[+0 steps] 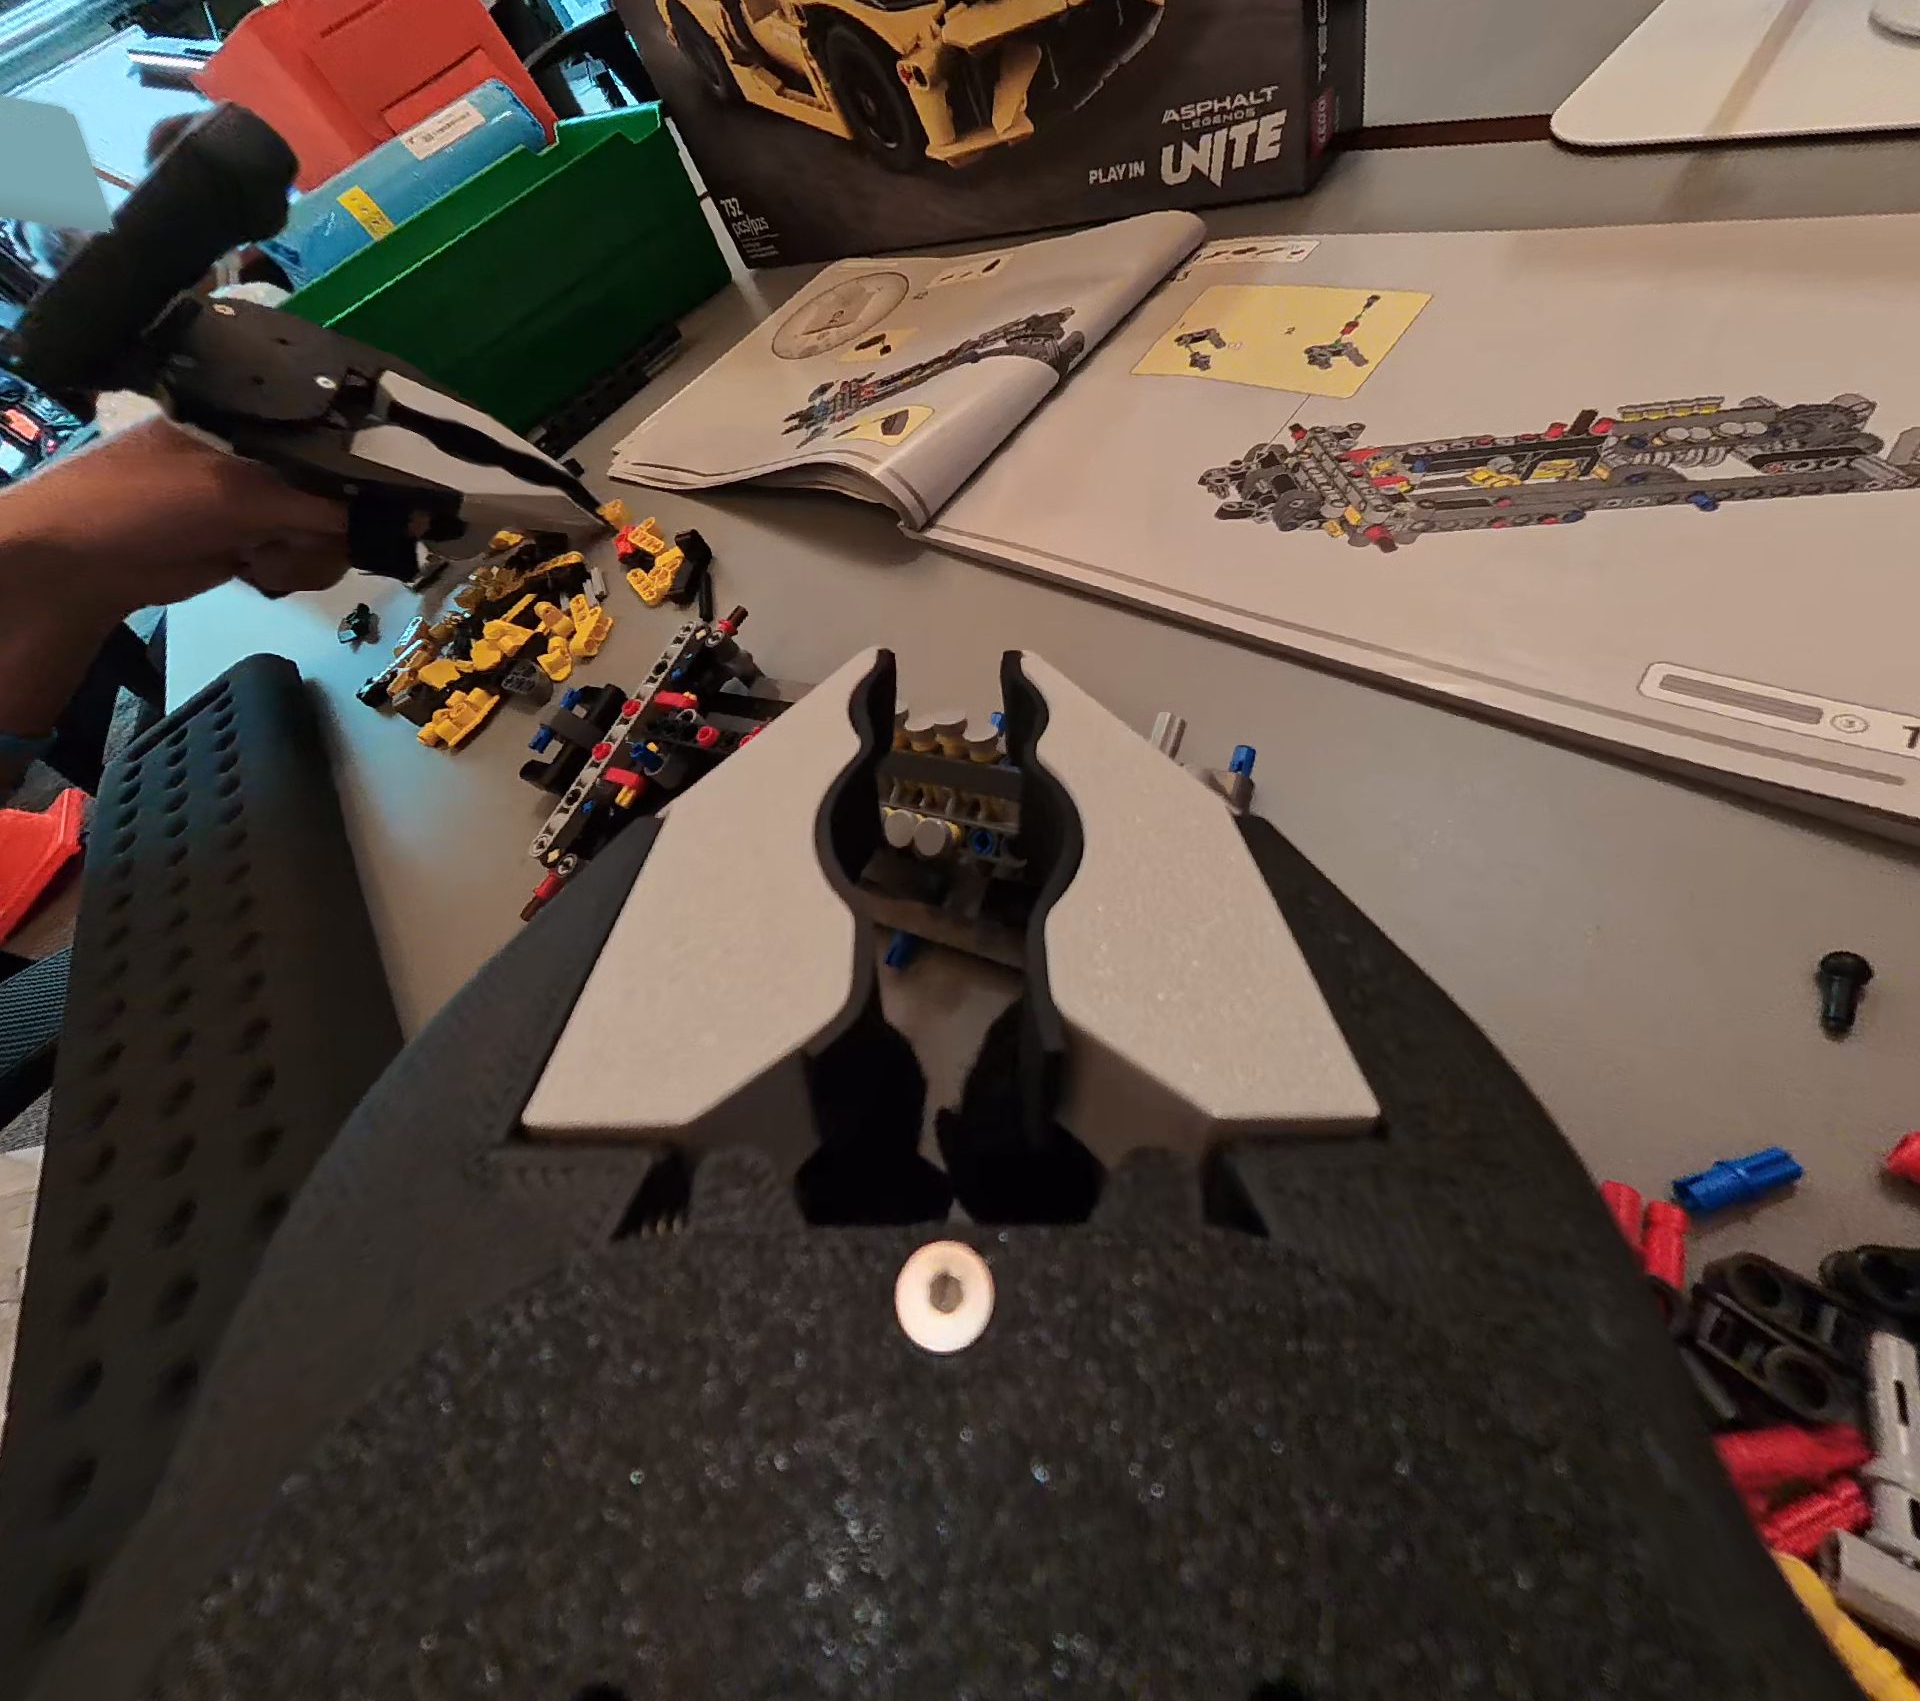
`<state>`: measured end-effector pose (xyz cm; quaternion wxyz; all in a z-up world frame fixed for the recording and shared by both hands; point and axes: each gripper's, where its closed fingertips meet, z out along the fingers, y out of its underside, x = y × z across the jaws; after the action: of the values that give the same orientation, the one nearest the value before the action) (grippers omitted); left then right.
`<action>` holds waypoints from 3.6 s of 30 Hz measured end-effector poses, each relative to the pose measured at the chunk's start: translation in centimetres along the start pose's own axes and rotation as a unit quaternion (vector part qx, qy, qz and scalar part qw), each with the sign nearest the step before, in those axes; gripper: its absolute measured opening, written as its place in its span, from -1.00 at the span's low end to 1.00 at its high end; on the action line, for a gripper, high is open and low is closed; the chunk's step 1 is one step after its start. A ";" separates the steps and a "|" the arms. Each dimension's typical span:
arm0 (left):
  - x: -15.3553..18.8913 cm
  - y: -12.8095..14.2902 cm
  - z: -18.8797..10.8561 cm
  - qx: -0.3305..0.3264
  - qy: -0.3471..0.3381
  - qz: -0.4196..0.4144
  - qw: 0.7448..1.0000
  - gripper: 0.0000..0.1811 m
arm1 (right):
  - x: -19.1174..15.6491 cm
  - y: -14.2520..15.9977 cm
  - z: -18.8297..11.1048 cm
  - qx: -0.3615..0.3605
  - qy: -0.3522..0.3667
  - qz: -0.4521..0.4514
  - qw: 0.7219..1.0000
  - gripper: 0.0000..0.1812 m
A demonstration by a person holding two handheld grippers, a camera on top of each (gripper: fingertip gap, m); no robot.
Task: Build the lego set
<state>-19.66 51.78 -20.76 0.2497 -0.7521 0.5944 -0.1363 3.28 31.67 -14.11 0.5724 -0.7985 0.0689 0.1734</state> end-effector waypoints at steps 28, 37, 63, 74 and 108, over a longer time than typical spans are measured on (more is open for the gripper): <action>4.2 -3.0 0.8 -0.046 0.159 0.246 0.955 -0.86 | -0.5 -0.4 -0.3 0.011 -0.015 0.004 1.000 -0.78; 3.6 -3.3 0.4 -0.029 0.138 0.231 0.963 -1.00 | -0.6 -0.3 -0.3 0.010 -0.016 0.003 1.000 -0.79; 5.3 -2.4 0.4 -0.061 0.203 0.279 0.937 -0.94 | -0.6 -0.2 -0.2 0.006 -0.018 0.004 1.000 -0.78; 4.6 -2.4 0.1 -0.060 0.186 0.289 0.937 -0.82 | -0.7 -0.2 -0.2 0.004 -0.021 0.005 1.000 -0.78; 0.3 0.1 -1.0 -0.067 0.078 0.136 0.985 -0.71 | -0.8 0.0 -0.1 0.000 -0.021 0.002 1.000 -0.79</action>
<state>-20.21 51.31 -20.04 0.1673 -0.6663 0.7169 -0.1192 2.53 31.48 -13.77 0.5734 -0.7945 0.0584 0.1911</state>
